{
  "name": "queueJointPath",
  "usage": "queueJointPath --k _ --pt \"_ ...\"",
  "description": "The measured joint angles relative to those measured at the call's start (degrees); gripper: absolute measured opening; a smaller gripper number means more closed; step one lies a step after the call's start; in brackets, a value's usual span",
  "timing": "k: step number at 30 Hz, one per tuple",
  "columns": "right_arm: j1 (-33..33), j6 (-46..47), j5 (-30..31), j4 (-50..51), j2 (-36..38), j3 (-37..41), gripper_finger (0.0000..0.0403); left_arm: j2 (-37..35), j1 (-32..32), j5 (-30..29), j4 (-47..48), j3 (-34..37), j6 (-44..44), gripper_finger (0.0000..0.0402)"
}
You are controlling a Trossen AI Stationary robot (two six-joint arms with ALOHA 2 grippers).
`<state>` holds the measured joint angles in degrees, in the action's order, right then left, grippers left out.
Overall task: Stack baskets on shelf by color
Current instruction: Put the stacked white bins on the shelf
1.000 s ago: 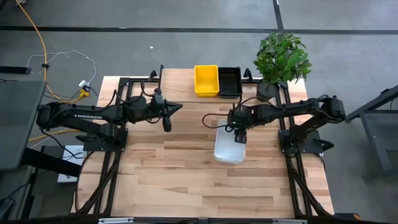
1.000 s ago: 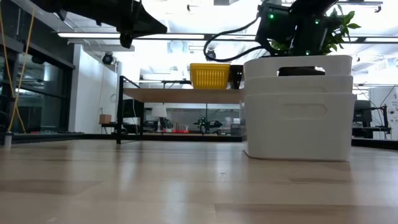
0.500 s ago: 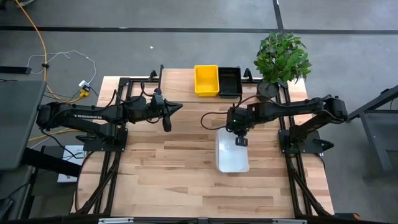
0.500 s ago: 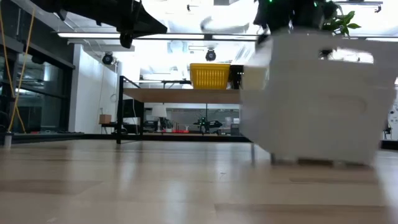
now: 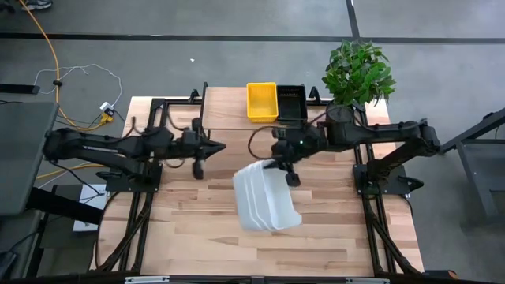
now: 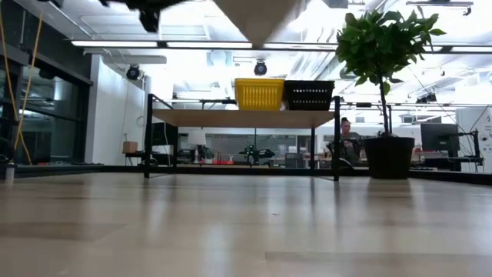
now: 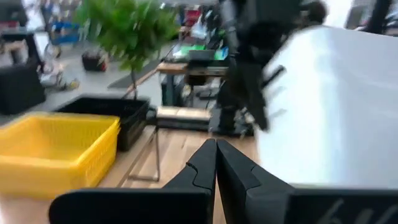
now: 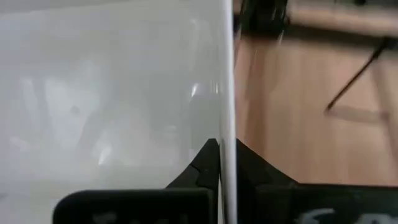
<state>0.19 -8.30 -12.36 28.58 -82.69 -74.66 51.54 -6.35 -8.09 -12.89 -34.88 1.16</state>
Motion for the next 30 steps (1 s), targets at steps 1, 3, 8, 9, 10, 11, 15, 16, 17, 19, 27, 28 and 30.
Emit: queueJointPath --k 1,3,8,9,10,11,15,16,17,19,27,28,30 --pt "0.02 -1.38 0.54 -0.06 -0.45 -1.96 0.0002 -1.4 0.92 -0.1 0.44 -0.02 -0.58 0.0" --pt "-0.05 -4.26 2.95 0.18 -2.04 -6.4 0.0001 -4.29 3.08 -1.05 1.45 0.22 -1.71 0.0" --pt "-1.73 -10.14 11.94 0.94 -8.63 -19.8 0.0001 -12.75 8.42 -11.12 1.22 4.32 -2.91 0.0" --pt "-2.41 -11.05 13.71 1.6 -10.4 -22.65 0.0001 -14.74 9.36 -13.44 1.08 5.42 -2.9 0.0" --pt "-3.3 -11.58 15.2 2.42 -12.28 -25.62 0.0001 -16.72 10.21 -15.35 0.85 6.66 -2.88 0.0" --pt "-4.38 -12.0 16.1 3.64 -14.38 -28.8 0.0001 -18.74 11.01 -16.83 1.16 7.84 -2.86 0.0" --pt "-9.95 -13.98 16.81 10.69 -22.79 -42.37 0.0001 -25.44 13.26 -20.98 4.73 9.86 -0.17 0.0" --pt "-11.41 -14.51 16.91 12.89 -24.98 -45.93 0.0 -26.8 13.63 -21.53 6.49 10.1 0.31 0.0" --pt "-12.83 -14.72 16.88 14.85 -27.31 -49.62 0.0 -27.75 14.07 -21.61 7.86 10.28 0.86 0.0" --pt "-15.64 -14.93 16.66 19.33 -31.97 -57.09 0.0 -29.42 14.67 -21.61 10.14 10.69 1.66 0.0" --pt "-25.19 -18.26 10.07 16.61 -34.68 -52.65 0.0 -31.34 15.91 -22.63 14.8 10.7 4.59 0.0" --pt "-26.01 -16.87 8.81 16.27 -35.11 -52.63 0.0 -31.28 15.91 -22.63 14.87 10.7 4.72 0.0" --pt "-27.3 -14.24 6.03 15.88 -35.83 -52.56 0.0 -31.13 15.9 -22.75 14.87 10.7 5.32 0.0"
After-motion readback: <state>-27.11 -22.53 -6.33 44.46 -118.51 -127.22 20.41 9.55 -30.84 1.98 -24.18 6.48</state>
